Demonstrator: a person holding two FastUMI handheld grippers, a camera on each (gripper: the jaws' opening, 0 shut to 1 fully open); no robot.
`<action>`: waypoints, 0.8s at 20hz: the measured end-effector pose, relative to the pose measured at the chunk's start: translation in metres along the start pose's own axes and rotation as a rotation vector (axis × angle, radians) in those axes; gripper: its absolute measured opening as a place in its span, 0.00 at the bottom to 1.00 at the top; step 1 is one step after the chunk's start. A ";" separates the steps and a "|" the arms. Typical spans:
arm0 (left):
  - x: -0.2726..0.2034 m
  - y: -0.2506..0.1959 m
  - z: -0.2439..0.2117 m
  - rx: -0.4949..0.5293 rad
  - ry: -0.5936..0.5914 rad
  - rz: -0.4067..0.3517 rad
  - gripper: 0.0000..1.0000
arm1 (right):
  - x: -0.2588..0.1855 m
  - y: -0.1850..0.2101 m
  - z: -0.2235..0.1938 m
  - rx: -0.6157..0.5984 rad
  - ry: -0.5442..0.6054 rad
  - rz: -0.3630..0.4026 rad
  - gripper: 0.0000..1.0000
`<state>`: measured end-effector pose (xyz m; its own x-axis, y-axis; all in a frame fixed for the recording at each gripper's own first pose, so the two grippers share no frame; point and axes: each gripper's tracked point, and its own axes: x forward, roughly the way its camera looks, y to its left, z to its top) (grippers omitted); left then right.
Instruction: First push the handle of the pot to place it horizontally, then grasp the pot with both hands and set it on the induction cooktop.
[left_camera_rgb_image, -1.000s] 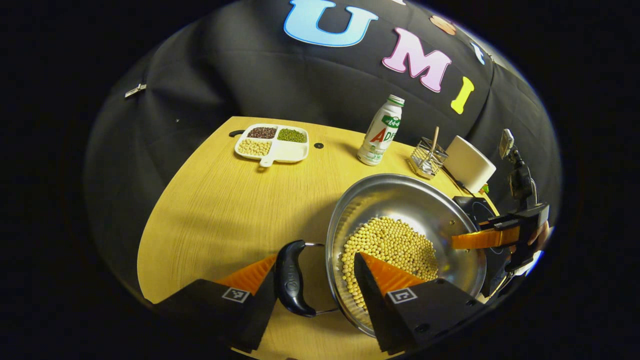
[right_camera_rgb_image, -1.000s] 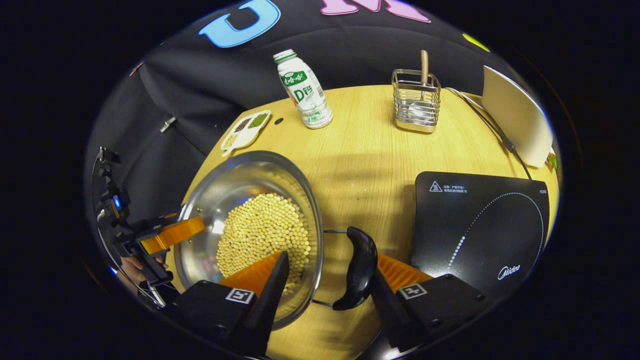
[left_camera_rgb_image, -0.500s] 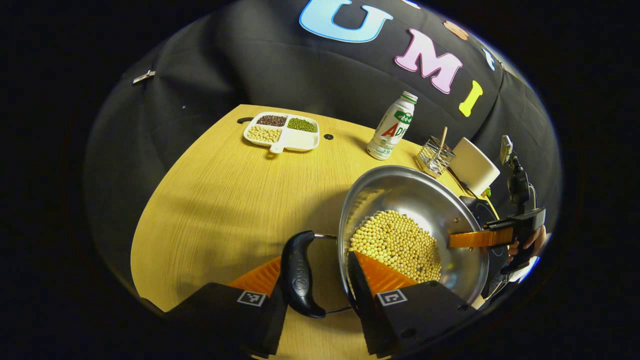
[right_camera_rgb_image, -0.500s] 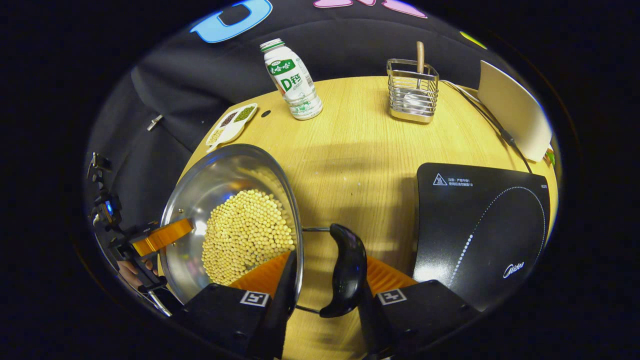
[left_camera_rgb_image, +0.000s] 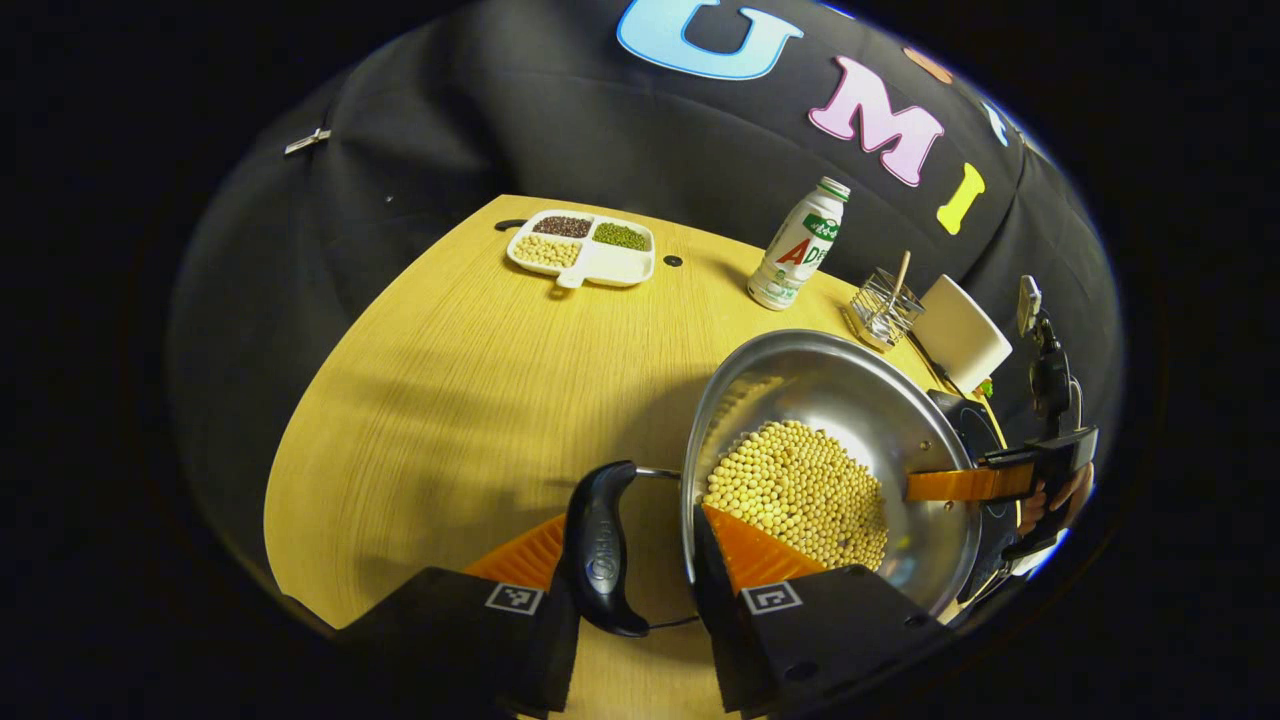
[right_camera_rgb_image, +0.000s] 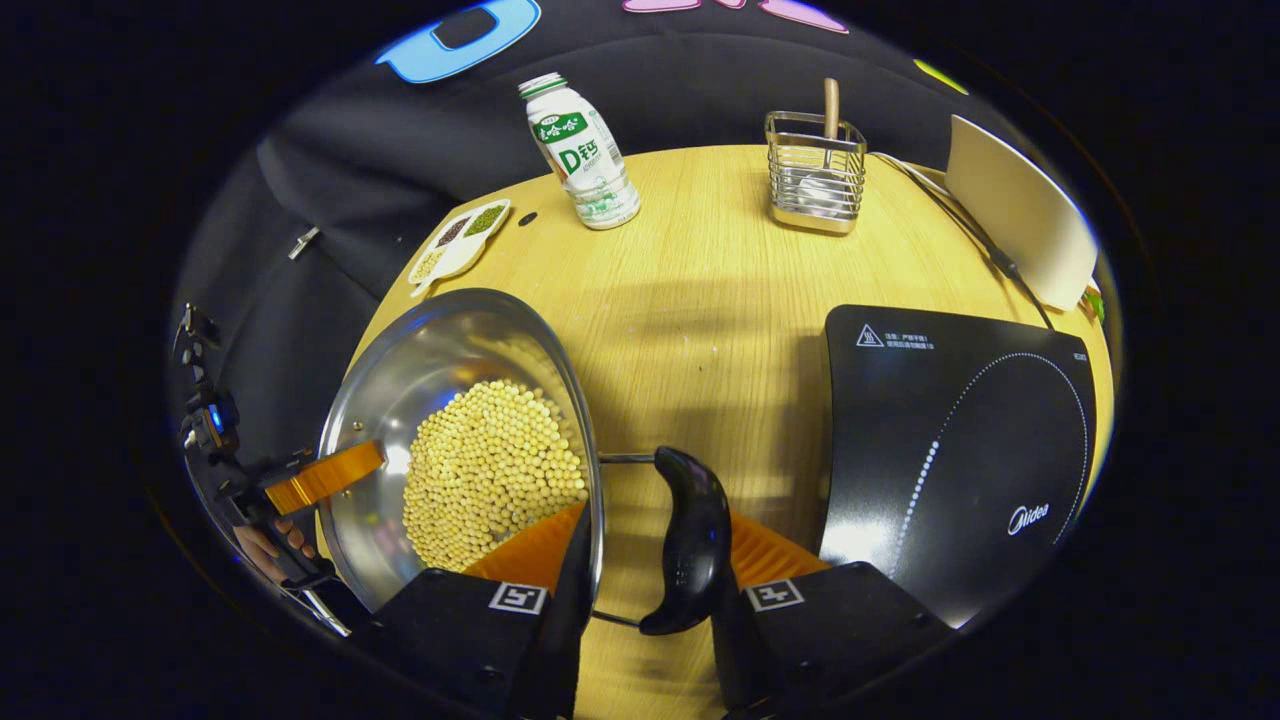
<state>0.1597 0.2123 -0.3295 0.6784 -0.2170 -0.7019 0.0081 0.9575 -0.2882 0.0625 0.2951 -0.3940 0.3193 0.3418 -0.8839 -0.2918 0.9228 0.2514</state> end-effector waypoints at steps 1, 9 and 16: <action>-0.007 -0.002 0.004 0.004 -0.012 0.002 0.56 | -0.006 0.002 0.001 -0.003 -0.009 0.003 0.57; -0.063 -0.052 0.009 0.018 -0.026 -0.013 0.57 | -0.089 -0.011 -0.001 0.022 -0.066 0.002 0.57; -0.083 -0.145 0.009 0.060 -0.026 -0.099 0.57 | -0.172 -0.075 -0.010 0.098 -0.137 -0.035 0.57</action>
<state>0.1091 0.0933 -0.2241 0.6906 -0.3067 -0.6550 0.1196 0.9416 -0.3149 0.0205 0.1651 -0.2645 0.4496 0.3235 -0.8326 -0.1911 0.9454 0.2642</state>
